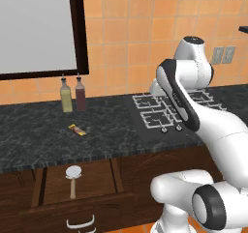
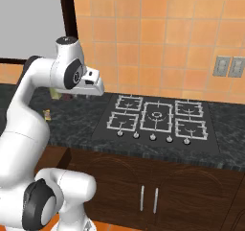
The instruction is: Pick the pizza cutter from the drawer and place it on the counter.
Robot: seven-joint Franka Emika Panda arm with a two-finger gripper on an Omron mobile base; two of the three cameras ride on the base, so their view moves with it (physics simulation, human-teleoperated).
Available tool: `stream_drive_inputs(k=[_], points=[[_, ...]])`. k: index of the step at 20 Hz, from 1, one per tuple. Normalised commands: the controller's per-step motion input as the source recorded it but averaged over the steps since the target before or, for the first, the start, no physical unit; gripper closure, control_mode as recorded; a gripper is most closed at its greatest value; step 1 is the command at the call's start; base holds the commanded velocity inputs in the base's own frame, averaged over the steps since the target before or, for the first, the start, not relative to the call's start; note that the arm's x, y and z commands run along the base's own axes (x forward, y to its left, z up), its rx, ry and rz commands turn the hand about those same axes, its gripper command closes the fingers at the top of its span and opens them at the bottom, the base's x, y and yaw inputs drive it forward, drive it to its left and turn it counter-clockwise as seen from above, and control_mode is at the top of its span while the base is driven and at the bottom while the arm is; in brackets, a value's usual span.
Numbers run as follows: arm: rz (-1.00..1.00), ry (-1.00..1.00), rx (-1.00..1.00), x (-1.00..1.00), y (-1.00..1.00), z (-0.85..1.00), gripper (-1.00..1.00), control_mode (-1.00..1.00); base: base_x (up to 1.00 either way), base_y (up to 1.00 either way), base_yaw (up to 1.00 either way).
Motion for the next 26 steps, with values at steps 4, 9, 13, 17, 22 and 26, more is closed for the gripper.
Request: stream_drive_inputs(k=[4,9,13,17,22,26], points=[[-0.02,0.0,-0.01,-0.2,0.25,-0.11,-1.0,-1.0,0.0,0.0,0.0],[-0.1,0.0,-0.04,-0.18,1.0,-0.49,-1.0,-1.0,0.0,0.0,0.0],[-0.1,0.03,0.0,-0.08,1.0,-0.44,-1.0,-1.0,0.0,0.0,0.0],[-0.07,0.06,0.0,-0.27,1.0,-0.63,-1.0,-1.0,0.0,0.0,0.0],[-0.01,0.06,0.0,-0.21,0.96,-0.54,-1.0,-1.0,0.0,0.0,0.0],[0.0,0.05,0.0,-0.07,0.86,-0.66,-1.0,-1.0,0.0,0.0,0.0]])
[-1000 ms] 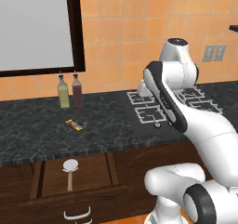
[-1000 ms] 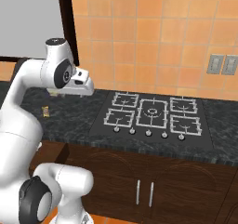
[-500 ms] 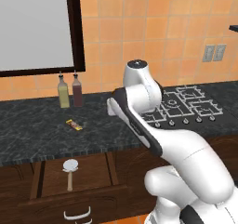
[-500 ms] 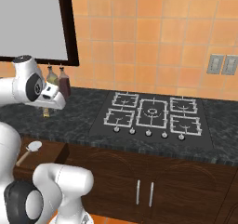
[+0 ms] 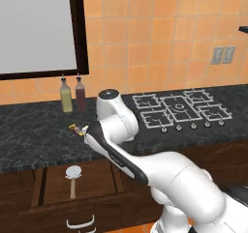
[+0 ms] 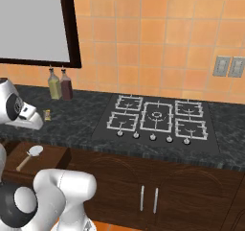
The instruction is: Pick the pizza cutter from the drawer and place it on the counter.
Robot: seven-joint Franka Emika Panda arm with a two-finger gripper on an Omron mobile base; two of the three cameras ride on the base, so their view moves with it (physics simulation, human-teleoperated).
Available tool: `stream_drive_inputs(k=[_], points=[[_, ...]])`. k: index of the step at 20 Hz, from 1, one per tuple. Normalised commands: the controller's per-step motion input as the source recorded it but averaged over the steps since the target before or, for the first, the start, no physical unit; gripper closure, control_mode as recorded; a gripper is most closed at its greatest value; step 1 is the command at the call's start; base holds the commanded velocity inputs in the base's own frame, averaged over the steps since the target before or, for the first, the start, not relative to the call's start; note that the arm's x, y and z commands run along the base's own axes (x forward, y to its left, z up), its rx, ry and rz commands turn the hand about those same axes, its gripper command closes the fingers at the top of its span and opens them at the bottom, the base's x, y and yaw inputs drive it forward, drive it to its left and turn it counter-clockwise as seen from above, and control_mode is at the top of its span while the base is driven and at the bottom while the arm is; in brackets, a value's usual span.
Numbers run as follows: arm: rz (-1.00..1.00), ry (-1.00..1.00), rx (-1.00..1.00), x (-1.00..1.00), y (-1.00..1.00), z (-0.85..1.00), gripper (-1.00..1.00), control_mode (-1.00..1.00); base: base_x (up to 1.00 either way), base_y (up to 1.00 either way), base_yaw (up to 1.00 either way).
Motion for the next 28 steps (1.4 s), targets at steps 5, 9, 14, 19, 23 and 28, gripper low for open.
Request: stream_drive_inputs(k=[5,9,14,19,23,28], points=[[0.01,0.06,0.0,-0.06,0.57,-0.49,-1.0,-1.0,0.0,0.0,0.0],[0.06,0.06,0.0,-0.03,0.34,-0.86,-1.0,-1.0,0.0,0.0,0.0],[0.12,0.09,0.01,-0.13,0.35,-0.97,-1.0,-1.0,0.0,0.0,0.0],[0.12,0.0,0.03,-0.02,0.27,-0.88,-1.0,-1.0,0.0,0.0,0.0],[0.02,0.0,0.0,0.1,0.1,-0.45,-1.0,-1.0,0.0,0.0,0.0],[0.0,0.02,0.0,0.07,0.16,-0.53,-1.0,-1.0,0.0,0.0,0.0]])
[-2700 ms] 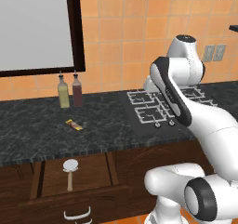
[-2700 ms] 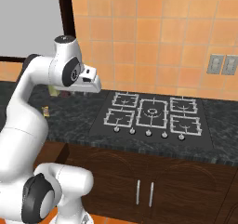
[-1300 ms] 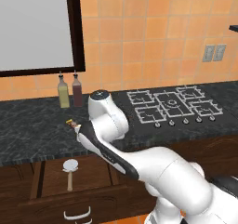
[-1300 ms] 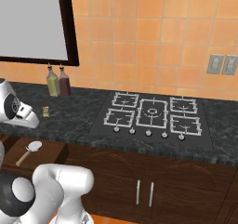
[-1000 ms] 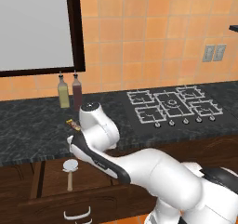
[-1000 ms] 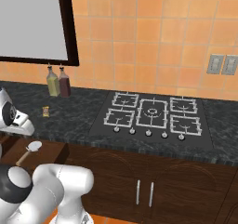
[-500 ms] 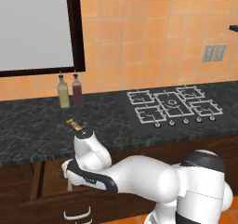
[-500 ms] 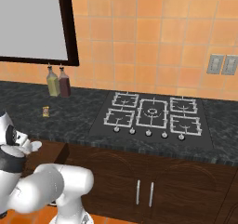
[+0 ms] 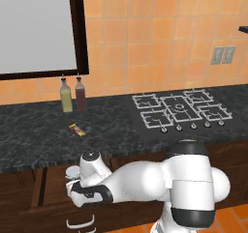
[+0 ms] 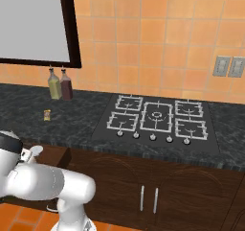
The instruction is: Pick the pizza cutter from the drawer and place it on the counter.
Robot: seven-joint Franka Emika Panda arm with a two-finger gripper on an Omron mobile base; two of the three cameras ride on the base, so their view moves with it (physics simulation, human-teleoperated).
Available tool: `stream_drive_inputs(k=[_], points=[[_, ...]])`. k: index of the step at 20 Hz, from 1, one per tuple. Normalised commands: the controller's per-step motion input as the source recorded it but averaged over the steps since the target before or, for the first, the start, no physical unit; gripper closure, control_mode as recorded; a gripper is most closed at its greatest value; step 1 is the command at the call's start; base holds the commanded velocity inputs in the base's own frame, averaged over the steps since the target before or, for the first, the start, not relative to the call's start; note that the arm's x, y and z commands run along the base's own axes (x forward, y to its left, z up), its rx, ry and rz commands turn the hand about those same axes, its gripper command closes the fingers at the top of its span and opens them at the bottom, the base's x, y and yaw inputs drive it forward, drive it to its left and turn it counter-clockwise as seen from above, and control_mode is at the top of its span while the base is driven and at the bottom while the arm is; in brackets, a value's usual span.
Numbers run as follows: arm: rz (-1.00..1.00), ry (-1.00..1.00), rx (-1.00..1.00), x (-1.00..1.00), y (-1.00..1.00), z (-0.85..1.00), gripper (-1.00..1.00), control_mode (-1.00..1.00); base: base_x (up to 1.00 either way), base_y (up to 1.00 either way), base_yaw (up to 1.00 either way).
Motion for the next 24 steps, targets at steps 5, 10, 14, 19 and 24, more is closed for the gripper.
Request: stream_drive_inputs(k=[5,10,14,19,24], points=[[0.0,0.07,0.0,-0.19,0.25,-0.22,-1.0,-1.0,0.0,0.0,0.0],[0.0,0.01,0.0,-0.78,0.08,-0.01,-1.0,-1.0,0.0,0.0,0.0],[0.0,0.0,0.0,-1.0,0.0,-0.07,-1.0,-1.0,0.0,0.0,0.0],[0.0,0.0,0.0,-1.0,0.0,-0.11,-1.0,-1.0,0.0,0.0,0.0],[0.0,0.0,0.0,-0.96,0.01,0.0,-1.0,-1.0,0.0,0.0,0.0]])
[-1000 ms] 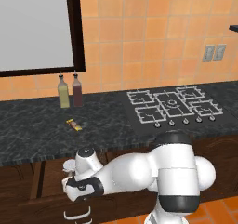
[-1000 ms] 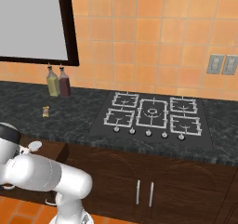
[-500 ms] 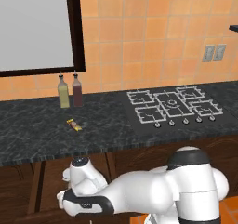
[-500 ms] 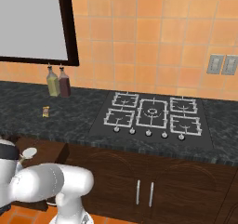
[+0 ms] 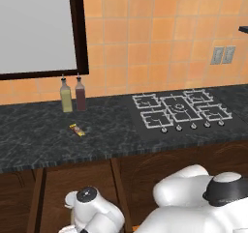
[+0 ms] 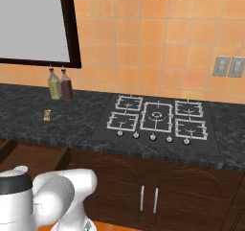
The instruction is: Pick the pizza cutter from the drawer and place it on the counter.
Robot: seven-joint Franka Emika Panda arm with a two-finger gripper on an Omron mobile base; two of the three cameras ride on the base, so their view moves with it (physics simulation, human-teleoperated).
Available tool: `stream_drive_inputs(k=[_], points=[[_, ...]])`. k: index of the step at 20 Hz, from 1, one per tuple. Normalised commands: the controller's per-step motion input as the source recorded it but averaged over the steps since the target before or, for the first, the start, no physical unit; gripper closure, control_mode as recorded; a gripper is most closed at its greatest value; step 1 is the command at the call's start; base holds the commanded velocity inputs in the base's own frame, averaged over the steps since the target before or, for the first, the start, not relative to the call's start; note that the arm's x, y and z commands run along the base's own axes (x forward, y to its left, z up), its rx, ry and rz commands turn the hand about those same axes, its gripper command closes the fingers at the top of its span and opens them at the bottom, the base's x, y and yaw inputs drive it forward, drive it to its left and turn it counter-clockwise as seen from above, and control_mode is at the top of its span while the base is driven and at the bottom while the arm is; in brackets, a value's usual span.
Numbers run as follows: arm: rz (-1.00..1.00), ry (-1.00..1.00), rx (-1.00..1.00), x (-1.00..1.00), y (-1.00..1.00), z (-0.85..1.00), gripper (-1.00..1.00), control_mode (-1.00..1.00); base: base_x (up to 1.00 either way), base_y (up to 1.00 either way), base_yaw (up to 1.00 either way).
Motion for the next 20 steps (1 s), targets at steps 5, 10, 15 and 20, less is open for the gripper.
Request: stream_drive_inputs(k=[5,10,15,20], points=[[-0.02,-0.01,0.02,-0.17,0.02,0.24,-1.0,-1.0,0.0,0.0,0.0],[-0.01,-0.06,0.09,0.95,0.0,0.27,-1.0,-1.0,0.0,0.0,0.0],[-0.01,-0.01,0.01,0.92,0.13,0.0,-1.0,-1.0,0.0,0.0,0.0],[0.0,0.08,0.0,0.18,0.47,-0.13,-1.0,-1.0,0.0,0.0,0.0]])
